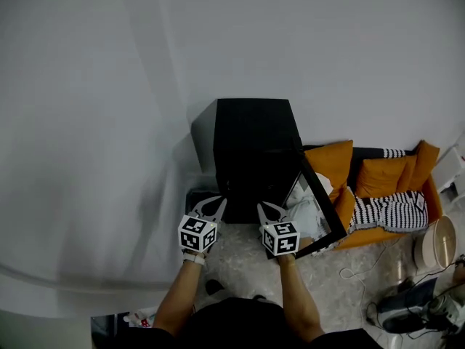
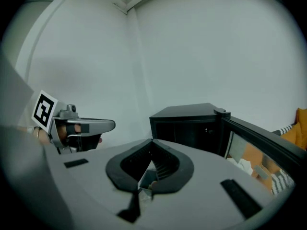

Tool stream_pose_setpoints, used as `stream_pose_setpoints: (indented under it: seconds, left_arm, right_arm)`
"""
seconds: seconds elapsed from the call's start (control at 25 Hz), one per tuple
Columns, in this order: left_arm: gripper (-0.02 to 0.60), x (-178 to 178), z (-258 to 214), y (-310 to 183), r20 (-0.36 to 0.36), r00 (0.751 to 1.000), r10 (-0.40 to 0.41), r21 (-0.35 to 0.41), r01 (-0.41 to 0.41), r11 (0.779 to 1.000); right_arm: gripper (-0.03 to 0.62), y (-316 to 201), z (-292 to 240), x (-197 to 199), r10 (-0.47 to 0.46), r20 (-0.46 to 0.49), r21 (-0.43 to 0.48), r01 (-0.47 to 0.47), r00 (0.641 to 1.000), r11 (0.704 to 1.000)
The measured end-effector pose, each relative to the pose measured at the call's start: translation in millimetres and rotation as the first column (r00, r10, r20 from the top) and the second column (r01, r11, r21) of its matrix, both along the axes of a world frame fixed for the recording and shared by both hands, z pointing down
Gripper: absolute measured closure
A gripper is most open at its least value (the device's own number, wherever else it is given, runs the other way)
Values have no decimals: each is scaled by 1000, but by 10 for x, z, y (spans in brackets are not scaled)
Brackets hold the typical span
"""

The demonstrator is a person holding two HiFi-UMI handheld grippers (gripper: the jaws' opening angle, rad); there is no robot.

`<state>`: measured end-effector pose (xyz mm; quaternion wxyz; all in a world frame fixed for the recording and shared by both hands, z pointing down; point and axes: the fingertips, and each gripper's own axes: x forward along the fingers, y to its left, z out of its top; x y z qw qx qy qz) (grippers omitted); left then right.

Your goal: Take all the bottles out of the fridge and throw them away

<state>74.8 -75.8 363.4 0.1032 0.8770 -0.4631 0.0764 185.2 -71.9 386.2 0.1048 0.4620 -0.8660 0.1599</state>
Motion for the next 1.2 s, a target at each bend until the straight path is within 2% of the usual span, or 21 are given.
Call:
stream_pose_setpoints:
  seconds: [0.44,0.76,1.2]
  left_arm:
    - [575,644,49,289,0,999,41,0,-41,999]
    - [575,873,54,449,9,999,46,-5,-46,999]
    - [575,953,72,572,12,999,39,-12,-39,999]
  right_arm:
    - [586,283,30,617,5,16,-12,-5,1000,1000]
    - [586,487,51,845,0,34,-18,1,999,1000]
    - [586,586,52,932,-18,33,-18,18,999,1000]
